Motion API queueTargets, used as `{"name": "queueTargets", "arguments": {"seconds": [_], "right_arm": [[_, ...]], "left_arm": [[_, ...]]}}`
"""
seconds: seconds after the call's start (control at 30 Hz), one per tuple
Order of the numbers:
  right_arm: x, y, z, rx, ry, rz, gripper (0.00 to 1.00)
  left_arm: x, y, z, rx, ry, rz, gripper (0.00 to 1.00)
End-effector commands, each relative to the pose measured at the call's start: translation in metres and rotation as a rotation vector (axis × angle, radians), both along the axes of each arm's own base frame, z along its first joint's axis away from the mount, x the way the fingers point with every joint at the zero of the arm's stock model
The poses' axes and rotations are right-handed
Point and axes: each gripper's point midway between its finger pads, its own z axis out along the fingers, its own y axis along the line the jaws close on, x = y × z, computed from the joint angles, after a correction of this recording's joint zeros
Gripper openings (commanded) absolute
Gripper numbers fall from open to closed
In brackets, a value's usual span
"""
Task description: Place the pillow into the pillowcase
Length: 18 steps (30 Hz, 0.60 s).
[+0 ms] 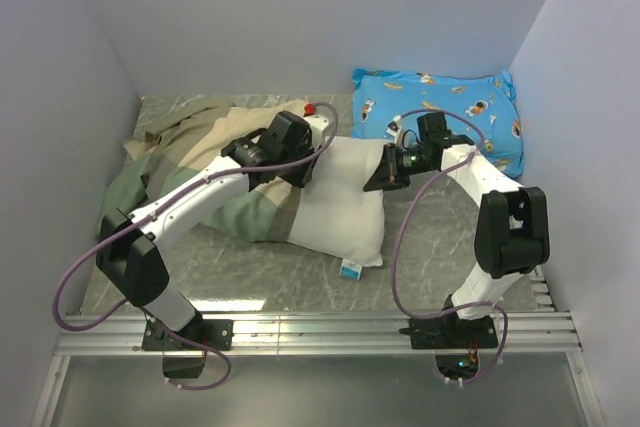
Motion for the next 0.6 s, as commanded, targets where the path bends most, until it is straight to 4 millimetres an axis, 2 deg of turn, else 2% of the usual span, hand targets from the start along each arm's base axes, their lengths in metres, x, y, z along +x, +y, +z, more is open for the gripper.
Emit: {"name": "queueTargets", "arguments": {"seconds": [0.0, 0.03, 0.07, 0.1, 0.13, 0.17, 0.23, 0.27, 0.3, 0.33, 0.4, 0.43, 0.47, 0.57], "right_arm": [[-0.014, 0.026, 0.020, 0.038, -0.090, 0.088, 0.00], [-0.017, 0.032, 0.022, 0.049, -0.085, 0.099, 0.00], [-0.017, 0.036, 0.024, 0.060, -0.086, 0.102, 0.00], [-0.015, 0.040, 0.033, 0.087, -0.116, 0.111, 0.00], [-0.015, 0.043, 0.038, 0.106, -0.094, 0.088, 0.00], [-0.011, 0.049, 0.047, 0.136, -0.130, 0.091, 0.00], [-0.012, 0.056, 0.071, 0.206, -0.127, 0.078, 0.00], [-0.012, 0.059, 0.081, 0.230, -0.148, 0.078, 0.00], [-0.008, 0.062, 0.100, 0.267, -0.222, 0.078, 0.00], [-0.007, 0.063, 0.109, 0.294, -0.203, 0.052, 0.00], [-0.003, 0.063, 0.116, 0.308, -0.227, 0.035, 0.00], [-0.001, 0.063, 0.113, 0.291, -0.240, 0.033, 0.00], [0.000, 0.062, 0.106, 0.278, -0.230, 0.031, 0.00], [0.002, 0.059, 0.078, 0.239, -0.177, -0.004, 0.00]], "left_arm": [[-0.014, -0.050, 0.074, -0.261, -0.044, -0.199, 0.26], [-0.024, -0.070, 0.099, -0.349, -0.022, -0.291, 0.19], [-0.028, -0.080, 0.106, -0.384, 0.005, -0.332, 0.13], [-0.027, -0.093, 0.096, -0.396, 0.079, -0.341, 0.02], [-0.039, -0.110, 0.124, -0.492, 0.110, -0.440, 0.00], [-0.035, -0.123, 0.118, -0.514, 0.169, -0.452, 0.00], [-0.039, -0.144, 0.159, -0.648, 0.155, -0.540, 0.00], [-0.049, -0.152, 0.174, -0.710, 0.175, -0.619, 0.00], [-0.053, -0.160, 0.183, -0.764, 0.215, -0.625, 0.00], [-0.049, -0.166, 0.201, -0.824, 0.163, -0.658, 0.00], [-0.036, -0.171, 0.190, -0.825, 0.179, -0.615, 0.00], [-0.030, -0.169, 0.178, -0.790, 0.195, -0.582, 0.00], [-0.010, -0.162, 0.161, -0.756, 0.183, -0.546, 0.00], [0.020, -0.138, 0.124, -0.702, 0.236, -0.436, 0.00]]}}
